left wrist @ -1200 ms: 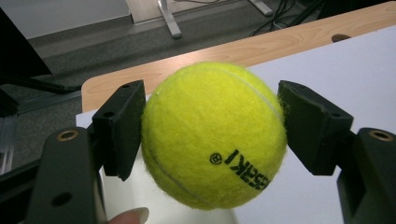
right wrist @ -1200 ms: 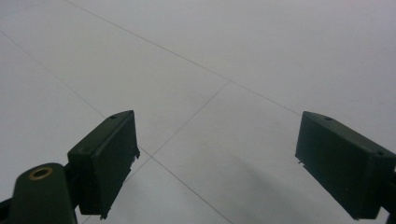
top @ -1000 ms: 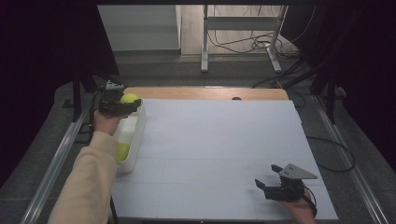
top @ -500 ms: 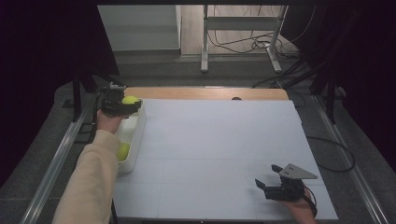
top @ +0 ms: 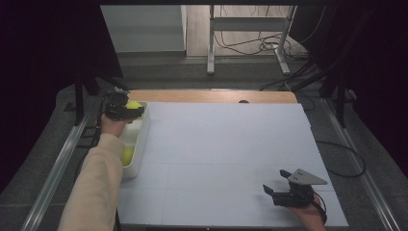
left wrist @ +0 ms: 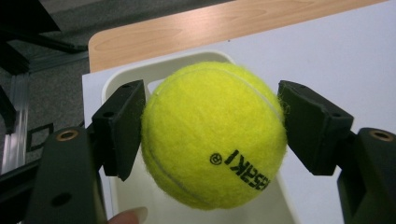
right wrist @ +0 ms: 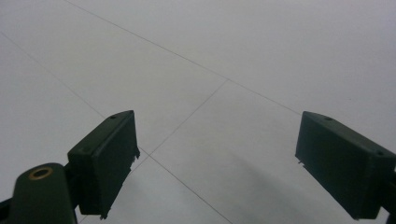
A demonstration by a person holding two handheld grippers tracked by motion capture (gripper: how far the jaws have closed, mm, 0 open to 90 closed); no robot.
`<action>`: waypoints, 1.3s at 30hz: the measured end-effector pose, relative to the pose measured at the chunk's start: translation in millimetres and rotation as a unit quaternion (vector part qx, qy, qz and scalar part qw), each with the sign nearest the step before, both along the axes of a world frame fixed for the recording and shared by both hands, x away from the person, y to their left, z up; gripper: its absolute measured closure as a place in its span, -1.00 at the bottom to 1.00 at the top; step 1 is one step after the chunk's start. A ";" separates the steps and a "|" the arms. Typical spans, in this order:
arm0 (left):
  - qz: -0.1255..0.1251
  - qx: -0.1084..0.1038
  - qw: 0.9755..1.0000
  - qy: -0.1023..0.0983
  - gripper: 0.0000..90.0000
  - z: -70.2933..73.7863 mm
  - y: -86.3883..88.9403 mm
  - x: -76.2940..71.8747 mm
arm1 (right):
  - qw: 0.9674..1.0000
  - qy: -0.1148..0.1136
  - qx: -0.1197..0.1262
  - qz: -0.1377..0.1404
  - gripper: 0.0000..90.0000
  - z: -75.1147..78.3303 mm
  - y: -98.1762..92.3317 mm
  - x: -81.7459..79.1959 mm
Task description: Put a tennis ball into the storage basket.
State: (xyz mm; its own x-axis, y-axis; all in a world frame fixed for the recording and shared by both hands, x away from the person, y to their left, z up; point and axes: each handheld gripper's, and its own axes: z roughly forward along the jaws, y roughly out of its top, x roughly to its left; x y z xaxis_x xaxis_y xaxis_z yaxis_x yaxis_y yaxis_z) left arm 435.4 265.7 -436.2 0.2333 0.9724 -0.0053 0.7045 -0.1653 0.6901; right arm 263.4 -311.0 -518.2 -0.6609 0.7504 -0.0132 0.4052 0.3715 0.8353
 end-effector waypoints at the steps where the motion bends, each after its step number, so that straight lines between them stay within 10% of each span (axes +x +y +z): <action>1: 0.001 0.002 1.000 0.003 -0.39 -1.8 0.3 0.6 | 1.000 0.000 0.000 0.000 -0.70 0.0 0.0 0.0; 39: -0.020 -0.010 1.000 -0.008 -0.69 1.5 -4.1 -7.6 | 1.000 0.000 -0.003 0.001 -0.70 0.1 0.0 -0.2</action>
State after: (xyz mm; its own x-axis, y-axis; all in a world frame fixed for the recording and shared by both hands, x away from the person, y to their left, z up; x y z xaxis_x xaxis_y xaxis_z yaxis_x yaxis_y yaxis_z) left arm 427.9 261.5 -434.7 0.2723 0.9620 -0.0216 0.6869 -0.1786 0.7045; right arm 263.2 -310.9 -518.1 -0.6619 0.7493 -0.0177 0.4040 0.3766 0.8336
